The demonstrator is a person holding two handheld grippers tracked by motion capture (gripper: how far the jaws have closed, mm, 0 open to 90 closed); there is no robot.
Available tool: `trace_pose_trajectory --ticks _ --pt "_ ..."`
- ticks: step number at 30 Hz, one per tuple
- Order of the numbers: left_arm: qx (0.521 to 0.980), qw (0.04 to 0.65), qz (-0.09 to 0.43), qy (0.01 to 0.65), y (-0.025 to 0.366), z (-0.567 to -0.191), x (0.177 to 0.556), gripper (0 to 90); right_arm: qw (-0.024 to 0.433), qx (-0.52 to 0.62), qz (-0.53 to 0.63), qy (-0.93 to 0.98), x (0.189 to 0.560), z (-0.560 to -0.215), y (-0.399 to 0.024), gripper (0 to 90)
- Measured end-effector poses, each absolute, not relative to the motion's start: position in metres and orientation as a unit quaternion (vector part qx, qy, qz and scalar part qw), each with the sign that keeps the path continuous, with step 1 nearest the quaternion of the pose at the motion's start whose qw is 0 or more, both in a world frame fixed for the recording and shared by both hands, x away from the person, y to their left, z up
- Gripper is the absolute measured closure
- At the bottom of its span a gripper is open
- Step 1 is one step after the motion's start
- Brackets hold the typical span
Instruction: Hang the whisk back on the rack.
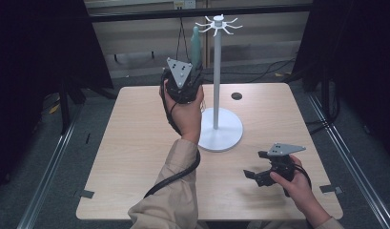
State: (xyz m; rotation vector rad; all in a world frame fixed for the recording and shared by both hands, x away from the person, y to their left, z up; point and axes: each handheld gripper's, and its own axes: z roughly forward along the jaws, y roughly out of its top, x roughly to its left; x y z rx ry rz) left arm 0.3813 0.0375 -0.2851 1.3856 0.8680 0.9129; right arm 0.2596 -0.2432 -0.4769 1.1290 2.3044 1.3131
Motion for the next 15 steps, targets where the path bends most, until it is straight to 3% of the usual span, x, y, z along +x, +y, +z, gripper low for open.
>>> trace_pose_trajectory --ticks 15 --pt "0.593 0.590 0.398 0.377 0.0301 -0.2868 0.3838 70.0 0.127 0.391 0.452 0.791 0.2589 -0.4769 -0.2452 3.3"
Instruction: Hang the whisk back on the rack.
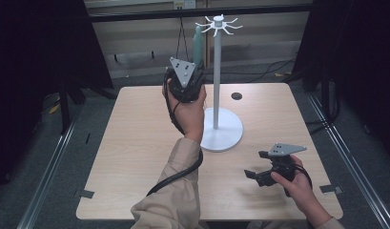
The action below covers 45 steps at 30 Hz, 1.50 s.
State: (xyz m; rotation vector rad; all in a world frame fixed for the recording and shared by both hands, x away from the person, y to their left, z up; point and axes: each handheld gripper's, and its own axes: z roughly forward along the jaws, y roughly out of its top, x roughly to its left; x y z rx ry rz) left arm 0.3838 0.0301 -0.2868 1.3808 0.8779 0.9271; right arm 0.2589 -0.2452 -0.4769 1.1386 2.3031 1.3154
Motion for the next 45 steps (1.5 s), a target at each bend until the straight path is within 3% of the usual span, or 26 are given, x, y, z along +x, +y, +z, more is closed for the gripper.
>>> trace_pose_trajectory --ticks 18,28,45 --pt "0.591 0.607 0.383 0.367 0.031 -0.288 0.381 67.5 0.127 0.387 0.451 0.794 0.259 -0.477 -0.244 3.4" --pt "0.596 0.614 0.376 0.356 0.034 -0.286 0.378 58.5 0.124 0.385 0.450 0.796 0.258 -0.477 -0.243 3.5" --pt "0.613 0.612 0.355 0.351 0.057 -0.300 0.376 33.5 0.123 0.380 0.448 0.800 0.259 -0.477 -0.241 3.6"
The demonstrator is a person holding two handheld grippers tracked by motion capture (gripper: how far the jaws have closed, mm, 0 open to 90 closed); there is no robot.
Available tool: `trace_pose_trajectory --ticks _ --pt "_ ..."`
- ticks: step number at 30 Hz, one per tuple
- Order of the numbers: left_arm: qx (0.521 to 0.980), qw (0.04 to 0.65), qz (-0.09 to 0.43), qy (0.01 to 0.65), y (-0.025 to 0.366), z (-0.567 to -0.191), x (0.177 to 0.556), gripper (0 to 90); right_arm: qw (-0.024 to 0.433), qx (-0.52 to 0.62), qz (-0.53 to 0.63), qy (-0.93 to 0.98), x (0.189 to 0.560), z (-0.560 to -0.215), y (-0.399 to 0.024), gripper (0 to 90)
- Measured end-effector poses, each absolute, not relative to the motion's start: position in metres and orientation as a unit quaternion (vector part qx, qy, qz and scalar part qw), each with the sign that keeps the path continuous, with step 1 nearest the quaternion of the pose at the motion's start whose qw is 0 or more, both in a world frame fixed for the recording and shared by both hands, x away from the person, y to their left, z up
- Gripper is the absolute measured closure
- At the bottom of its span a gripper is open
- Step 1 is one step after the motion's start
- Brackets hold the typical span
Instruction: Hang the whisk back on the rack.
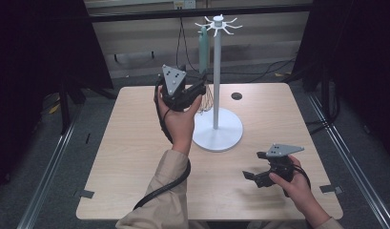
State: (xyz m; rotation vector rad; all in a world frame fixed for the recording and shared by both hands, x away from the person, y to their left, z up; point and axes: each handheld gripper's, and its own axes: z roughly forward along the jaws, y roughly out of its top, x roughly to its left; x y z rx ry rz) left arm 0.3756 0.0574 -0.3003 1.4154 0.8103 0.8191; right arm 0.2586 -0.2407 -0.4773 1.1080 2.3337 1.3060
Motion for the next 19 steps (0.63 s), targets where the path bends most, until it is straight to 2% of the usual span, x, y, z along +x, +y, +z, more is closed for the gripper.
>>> trace_pose_trajectory --ticks 9,19 --pt "0.618 0.606 0.336 0.371 0.069 -0.318 0.373 21.3 0.123 0.381 0.448 0.800 0.258 -0.477 -0.241 3.7" --pt "0.622 0.598 0.333 0.381 0.078 -0.331 0.370 16.8 0.123 0.378 0.447 0.801 0.258 -0.478 -0.241 3.6"
